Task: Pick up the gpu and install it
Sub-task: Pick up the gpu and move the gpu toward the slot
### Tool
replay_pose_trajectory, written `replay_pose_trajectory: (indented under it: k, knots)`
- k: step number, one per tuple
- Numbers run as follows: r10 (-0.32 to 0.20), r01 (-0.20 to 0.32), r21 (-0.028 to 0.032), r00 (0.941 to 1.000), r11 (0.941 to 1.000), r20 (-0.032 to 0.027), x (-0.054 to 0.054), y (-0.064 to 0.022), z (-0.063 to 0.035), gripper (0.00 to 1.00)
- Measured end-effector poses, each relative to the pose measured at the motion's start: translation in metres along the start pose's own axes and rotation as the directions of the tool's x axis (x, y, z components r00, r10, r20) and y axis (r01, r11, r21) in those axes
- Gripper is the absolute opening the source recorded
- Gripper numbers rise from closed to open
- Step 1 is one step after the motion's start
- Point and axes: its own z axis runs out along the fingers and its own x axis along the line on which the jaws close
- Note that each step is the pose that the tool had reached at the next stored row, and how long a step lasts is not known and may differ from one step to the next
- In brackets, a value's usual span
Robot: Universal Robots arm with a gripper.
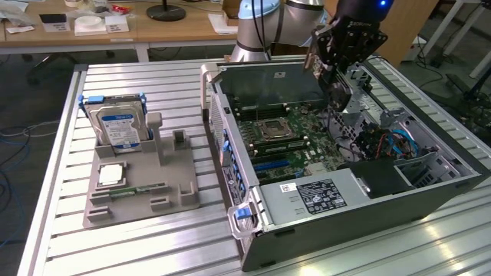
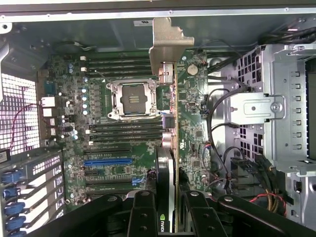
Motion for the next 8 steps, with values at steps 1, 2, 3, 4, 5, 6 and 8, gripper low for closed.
replay_pose_trajectory:
  k: [1,2,3,4,5,6,8]
  knots:
    - [0.0,0.0,-0.0001,1.0,1.0,0.0,-0.0004,0.0,0.0,0.27]
    - [0.0,0.0,0.0,1.0,1.0,0.0,-0.0004,0.0,0.0,0.27]
    - [0.0,0.0,0.0,1.0,1.0,0.0,-0.0004,0.0,0.0,0.27]
    - [0.0,0.0,0.0,1.0,1.0,0.0,-0.0005,0.0,0.0,0.27]
    - [0.0,0.0,-0.0001,1.0,1.0,0.0,-0.0005,0.0,0.0001,0.27]
    - [0.0,0.0,-0.0001,1.0,1.0,0.0,-0.0005,0.0,0.0001,0.27]
    - [0.0,0.0,-0.0001,1.0,1.0,0.0,-0.0008,0.0001,0.0001,0.27]
